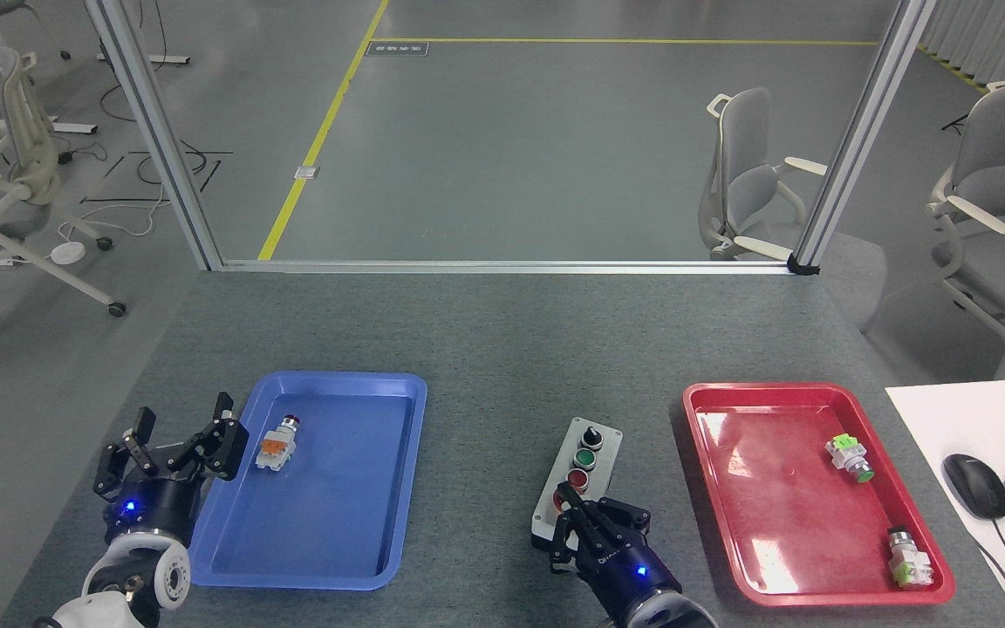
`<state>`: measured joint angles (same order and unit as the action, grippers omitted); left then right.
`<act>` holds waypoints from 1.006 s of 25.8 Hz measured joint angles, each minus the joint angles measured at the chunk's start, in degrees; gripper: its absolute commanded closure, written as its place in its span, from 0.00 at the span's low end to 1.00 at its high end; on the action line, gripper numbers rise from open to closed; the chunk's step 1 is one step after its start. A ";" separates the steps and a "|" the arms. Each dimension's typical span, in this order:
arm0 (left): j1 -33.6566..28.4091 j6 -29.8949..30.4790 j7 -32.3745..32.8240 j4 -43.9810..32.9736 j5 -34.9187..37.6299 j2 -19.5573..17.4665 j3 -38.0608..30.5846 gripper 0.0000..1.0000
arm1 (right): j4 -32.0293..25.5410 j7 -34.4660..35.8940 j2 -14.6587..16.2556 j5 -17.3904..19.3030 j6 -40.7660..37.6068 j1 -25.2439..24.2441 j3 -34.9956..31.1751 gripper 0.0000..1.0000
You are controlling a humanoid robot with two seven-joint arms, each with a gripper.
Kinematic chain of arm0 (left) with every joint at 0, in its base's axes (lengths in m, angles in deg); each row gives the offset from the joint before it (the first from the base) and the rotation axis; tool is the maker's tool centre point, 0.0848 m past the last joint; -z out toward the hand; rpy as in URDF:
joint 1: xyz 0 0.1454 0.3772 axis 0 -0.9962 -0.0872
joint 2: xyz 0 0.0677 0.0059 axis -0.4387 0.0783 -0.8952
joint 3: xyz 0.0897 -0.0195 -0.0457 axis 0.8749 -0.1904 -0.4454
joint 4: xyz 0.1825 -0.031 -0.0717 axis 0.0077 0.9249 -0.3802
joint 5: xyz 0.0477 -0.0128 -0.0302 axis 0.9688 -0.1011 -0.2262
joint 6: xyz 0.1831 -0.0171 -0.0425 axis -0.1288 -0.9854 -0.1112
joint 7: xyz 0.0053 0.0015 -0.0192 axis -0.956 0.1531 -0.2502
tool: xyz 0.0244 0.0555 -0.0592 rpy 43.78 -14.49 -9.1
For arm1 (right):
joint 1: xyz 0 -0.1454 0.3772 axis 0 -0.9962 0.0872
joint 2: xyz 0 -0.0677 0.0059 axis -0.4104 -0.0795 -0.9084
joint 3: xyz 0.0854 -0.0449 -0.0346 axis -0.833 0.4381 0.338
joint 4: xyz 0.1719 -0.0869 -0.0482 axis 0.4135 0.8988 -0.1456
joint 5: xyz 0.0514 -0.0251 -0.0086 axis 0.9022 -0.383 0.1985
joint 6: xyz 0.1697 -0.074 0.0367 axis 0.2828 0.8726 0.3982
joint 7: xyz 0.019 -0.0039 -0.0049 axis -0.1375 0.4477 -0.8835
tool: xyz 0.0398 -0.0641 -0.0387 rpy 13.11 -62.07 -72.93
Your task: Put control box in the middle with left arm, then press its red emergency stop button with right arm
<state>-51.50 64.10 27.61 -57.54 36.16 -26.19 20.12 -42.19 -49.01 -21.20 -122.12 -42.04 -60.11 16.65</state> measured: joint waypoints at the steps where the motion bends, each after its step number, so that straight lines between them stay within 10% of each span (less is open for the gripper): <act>1: 0.00 0.00 -0.06 0.09 -0.01 0.09 0.03 0.01 | 0.09 0.34 0.00 0.08 0.25 -0.02 0.05 1.00; 13: -0.09 0.38 -0.34 0.55 0.07 0.34 0.27 0.01 | -2.96 10.32 -0.48 2.82 9.02 0.08 -0.05 1.00; 17: 0.12 0.38 -0.34 0.58 0.14 0.11 0.27 0.01 | -5.17 11.05 -0.09 3.97 9.66 0.19 -1.19 0.59; 20: 0.17 0.38 -0.34 0.64 0.20 0.12 0.31 0.01 | -5.93 11.22 0.20 4.42 9.97 -0.09 -3.25 0.04; 26: -0.16 0.32 -0.35 1.38 0.27 1.87 1.90 0.01 | -7.03 11.43 2.17 5.95 8.77 -1.05 -8.08 0.00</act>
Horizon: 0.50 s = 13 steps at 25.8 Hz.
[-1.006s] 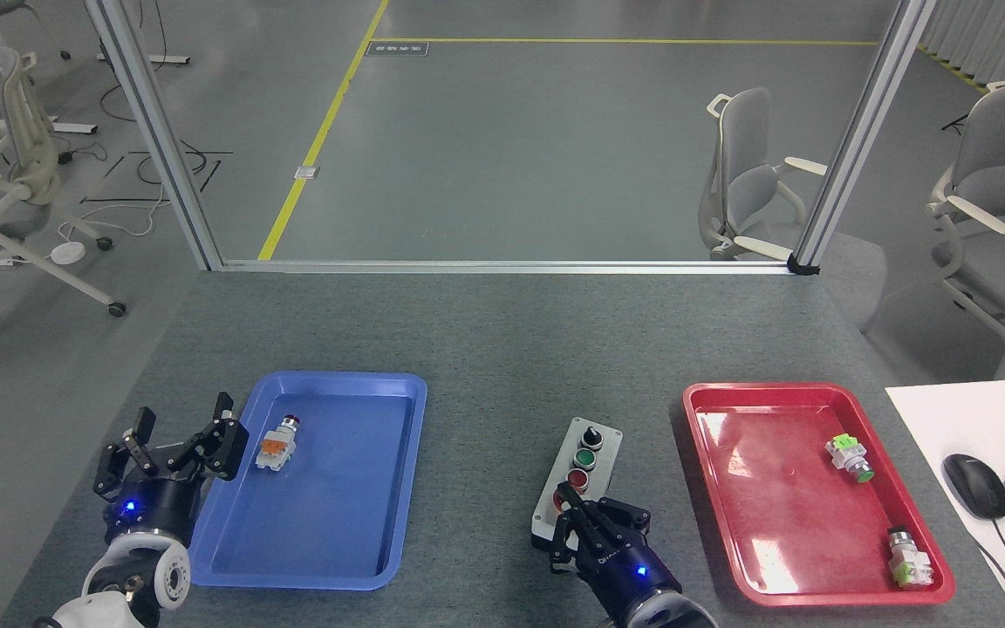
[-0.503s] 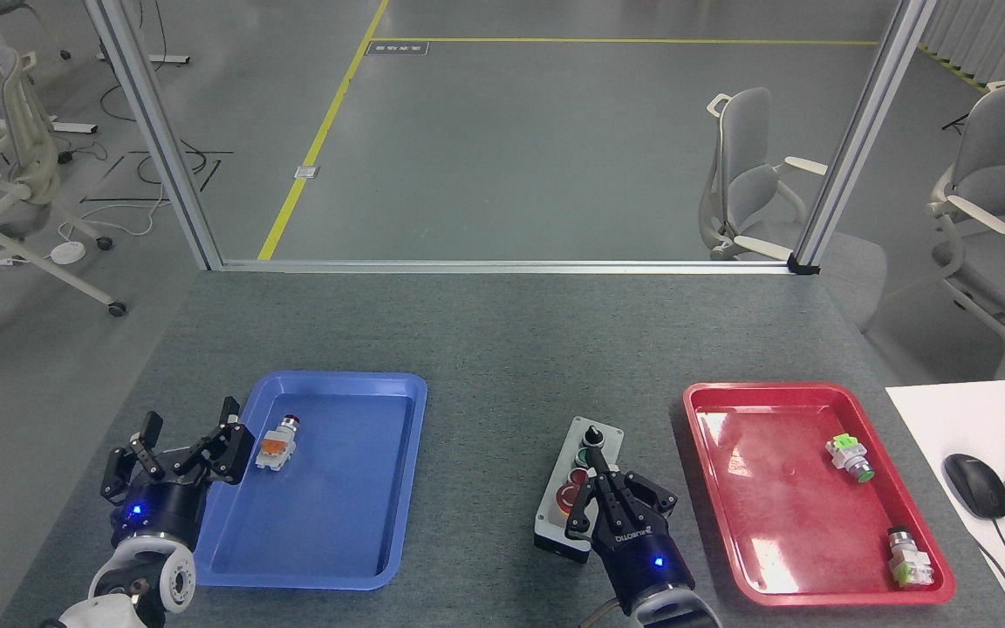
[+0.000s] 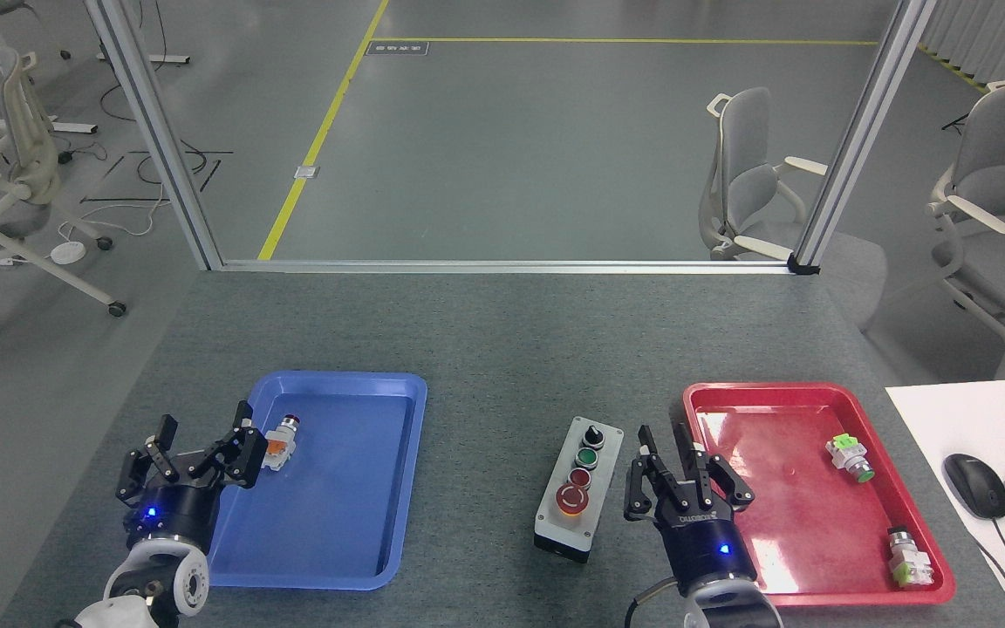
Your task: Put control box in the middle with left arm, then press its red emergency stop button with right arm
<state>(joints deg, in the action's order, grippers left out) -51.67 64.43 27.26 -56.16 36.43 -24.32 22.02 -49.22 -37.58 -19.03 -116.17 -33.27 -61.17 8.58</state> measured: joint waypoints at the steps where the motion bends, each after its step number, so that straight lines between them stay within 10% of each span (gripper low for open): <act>1: -0.02 -0.07 0.00 0.47 0.12 0.77 0.27 0.01 | -0.14 0.00 0.54 0.09 -0.40 -0.14 -0.80 0.00; 13: 0.14 -0.59 0.18 2.31 -0.05 4.17 0.93 0.01 | -0.54 -0.71 3.11 0.30 -1.91 -1.41 -6.76 0.00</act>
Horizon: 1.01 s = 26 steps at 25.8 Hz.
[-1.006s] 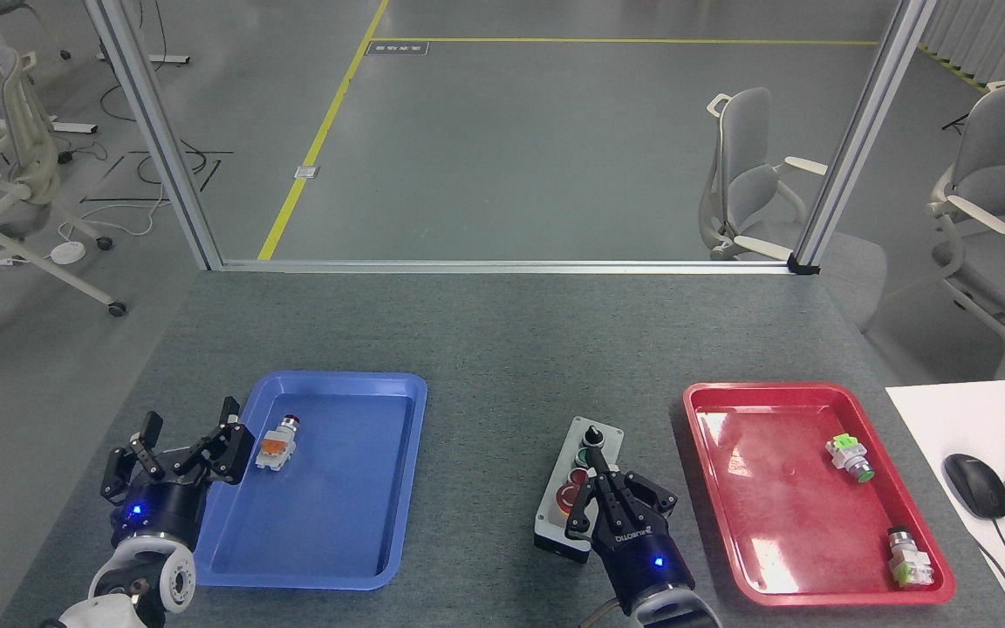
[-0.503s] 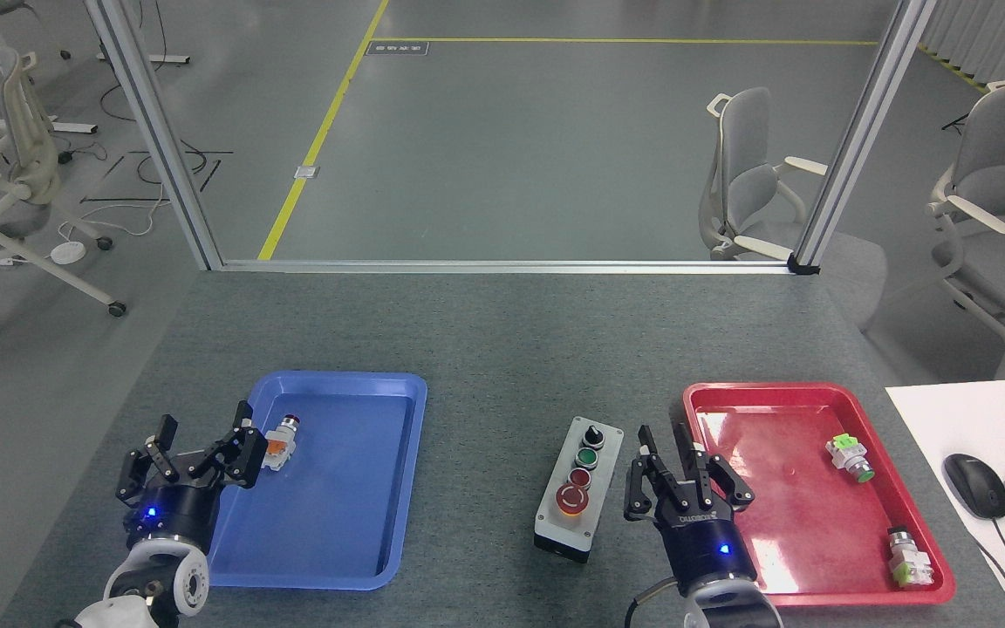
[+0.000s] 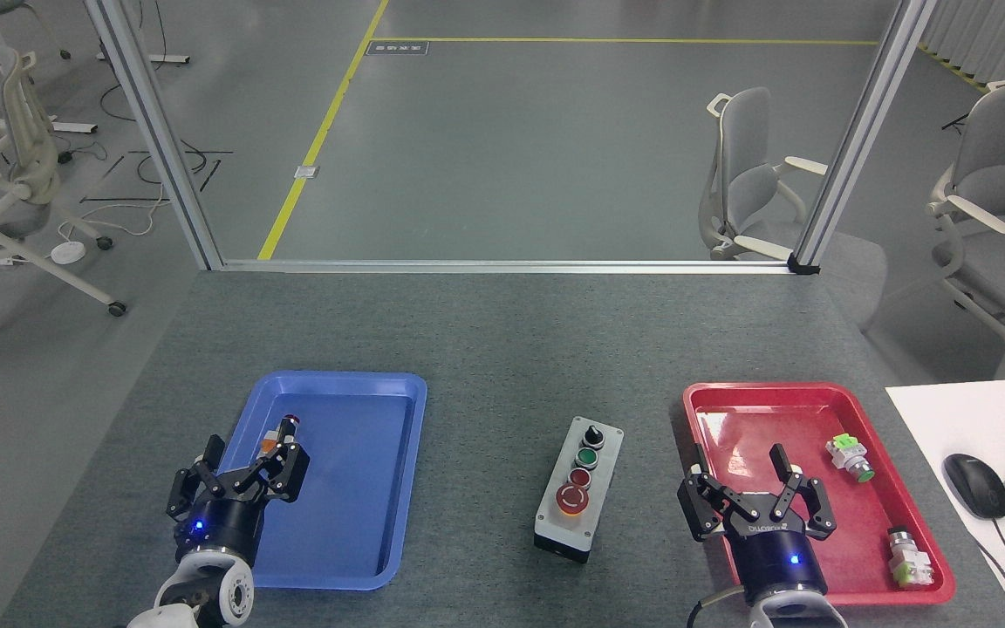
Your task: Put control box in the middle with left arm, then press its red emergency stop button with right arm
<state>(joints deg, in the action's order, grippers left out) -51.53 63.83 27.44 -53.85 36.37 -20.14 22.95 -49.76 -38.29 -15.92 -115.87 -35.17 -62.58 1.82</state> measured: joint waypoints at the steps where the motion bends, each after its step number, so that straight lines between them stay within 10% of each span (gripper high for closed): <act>1: 0.02 0.00 -0.03 0.00 -0.02 0.02 -0.01 0.01 | -0.03 0.00 0.26 0.01 -0.01 -0.03 -0.09 0.00; 26: 0.03 0.02 -0.11 0.01 -0.09 0.08 -0.01 0.01 | 3.51 0.22 2.31 0.86 1.16 3.32 -1.92 0.00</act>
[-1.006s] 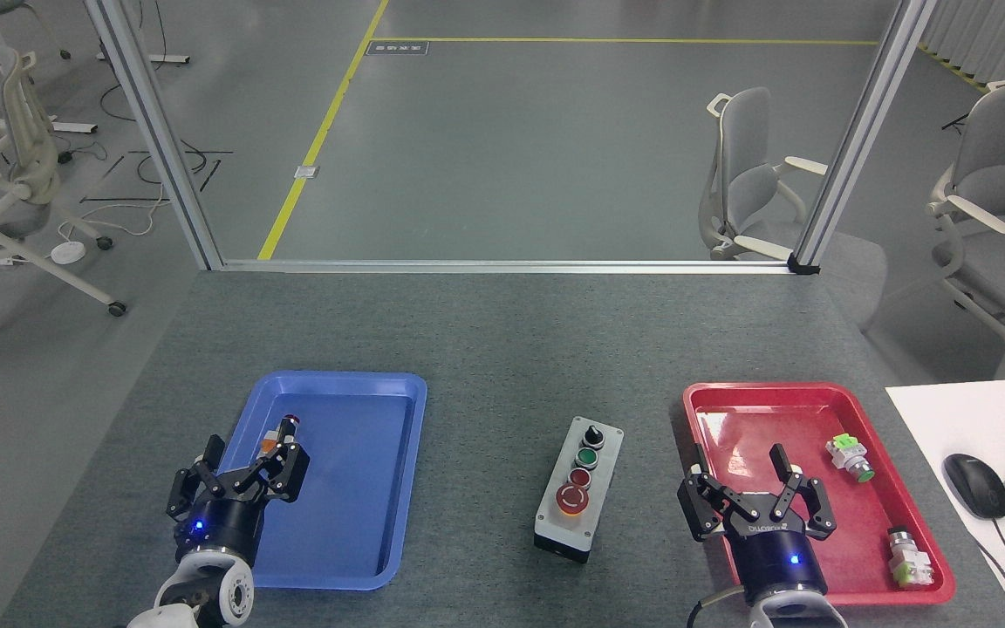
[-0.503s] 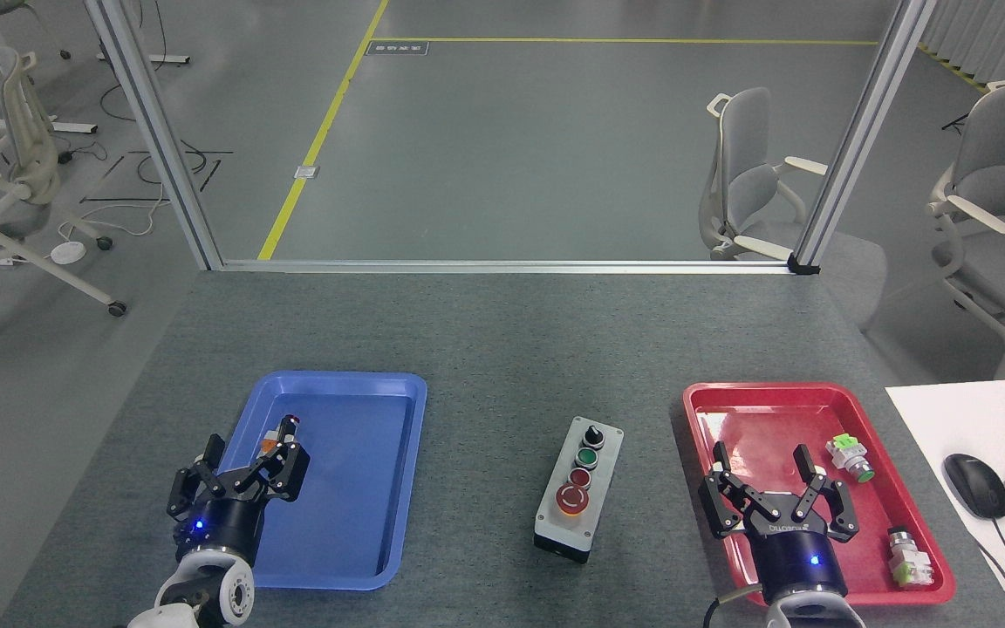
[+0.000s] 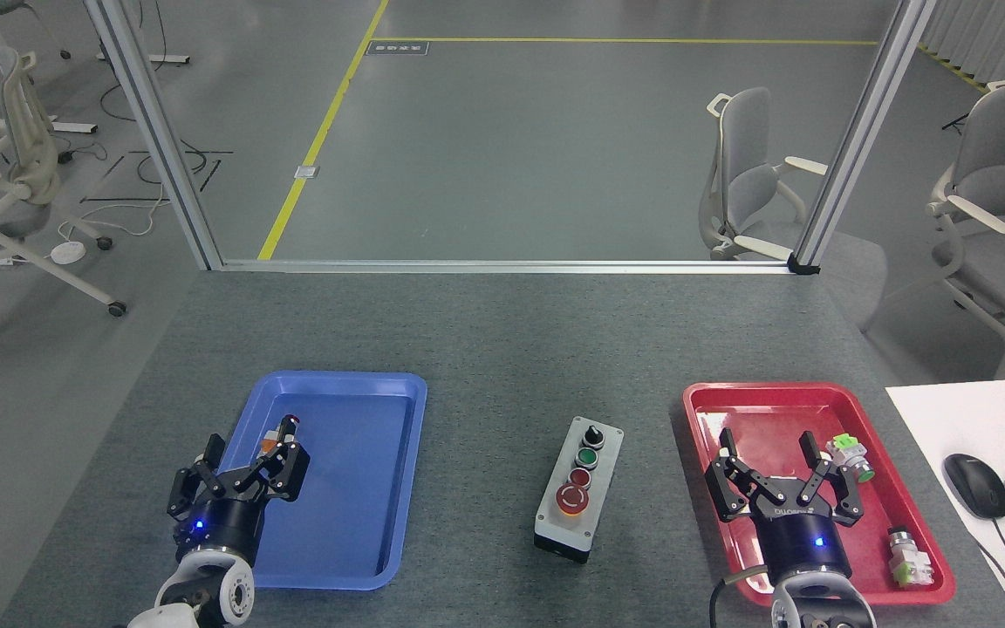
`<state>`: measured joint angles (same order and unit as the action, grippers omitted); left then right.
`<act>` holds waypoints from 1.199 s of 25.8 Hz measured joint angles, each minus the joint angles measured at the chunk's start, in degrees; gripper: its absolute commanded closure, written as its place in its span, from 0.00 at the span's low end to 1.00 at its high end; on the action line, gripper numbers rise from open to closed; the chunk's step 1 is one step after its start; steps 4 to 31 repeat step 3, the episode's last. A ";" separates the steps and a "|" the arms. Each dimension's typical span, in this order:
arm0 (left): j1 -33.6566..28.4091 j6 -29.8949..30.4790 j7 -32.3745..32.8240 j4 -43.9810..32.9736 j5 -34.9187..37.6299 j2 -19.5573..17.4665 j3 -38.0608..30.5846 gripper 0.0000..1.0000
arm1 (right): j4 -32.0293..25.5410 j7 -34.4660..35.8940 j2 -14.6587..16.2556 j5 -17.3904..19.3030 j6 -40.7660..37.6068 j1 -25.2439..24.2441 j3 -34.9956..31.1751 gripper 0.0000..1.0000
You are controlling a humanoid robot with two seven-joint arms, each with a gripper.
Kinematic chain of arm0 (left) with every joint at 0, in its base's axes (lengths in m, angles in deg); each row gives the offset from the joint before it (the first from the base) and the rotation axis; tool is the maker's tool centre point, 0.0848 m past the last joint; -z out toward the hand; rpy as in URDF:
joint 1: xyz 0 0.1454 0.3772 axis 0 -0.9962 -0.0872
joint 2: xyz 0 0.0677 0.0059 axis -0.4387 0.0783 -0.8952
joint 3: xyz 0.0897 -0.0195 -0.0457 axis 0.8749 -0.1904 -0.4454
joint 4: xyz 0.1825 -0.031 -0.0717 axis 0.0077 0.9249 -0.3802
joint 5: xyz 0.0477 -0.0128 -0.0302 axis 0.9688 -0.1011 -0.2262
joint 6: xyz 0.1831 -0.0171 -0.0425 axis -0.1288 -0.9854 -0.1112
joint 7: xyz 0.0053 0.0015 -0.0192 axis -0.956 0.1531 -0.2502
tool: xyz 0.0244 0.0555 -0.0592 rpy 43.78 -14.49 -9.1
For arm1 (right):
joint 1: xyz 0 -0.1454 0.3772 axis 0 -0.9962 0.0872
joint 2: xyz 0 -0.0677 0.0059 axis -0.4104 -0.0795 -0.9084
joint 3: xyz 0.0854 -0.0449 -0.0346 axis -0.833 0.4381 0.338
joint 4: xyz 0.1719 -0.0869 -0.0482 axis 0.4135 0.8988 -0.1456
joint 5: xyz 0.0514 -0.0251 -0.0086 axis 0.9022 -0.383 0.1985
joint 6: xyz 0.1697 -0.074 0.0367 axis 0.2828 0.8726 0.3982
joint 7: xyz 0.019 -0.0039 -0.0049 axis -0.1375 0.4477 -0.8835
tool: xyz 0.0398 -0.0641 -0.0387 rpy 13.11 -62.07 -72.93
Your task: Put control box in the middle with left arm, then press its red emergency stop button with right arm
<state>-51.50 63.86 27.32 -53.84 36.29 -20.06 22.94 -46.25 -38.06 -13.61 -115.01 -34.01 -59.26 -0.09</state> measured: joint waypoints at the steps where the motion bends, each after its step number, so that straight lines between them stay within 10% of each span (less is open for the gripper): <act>1: 0.00 0.00 0.00 0.00 0.00 0.00 0.00 0.01 | 0.41 0.03 0.08 0.22 0.02 0.44 0.05 0.00; 31: 0.00 0.00 -0.02 0.00 0.00 0.00 0.00 0.01 | 1.22 0.04 0.11 0.51 0.05 1.08 0.13 0.00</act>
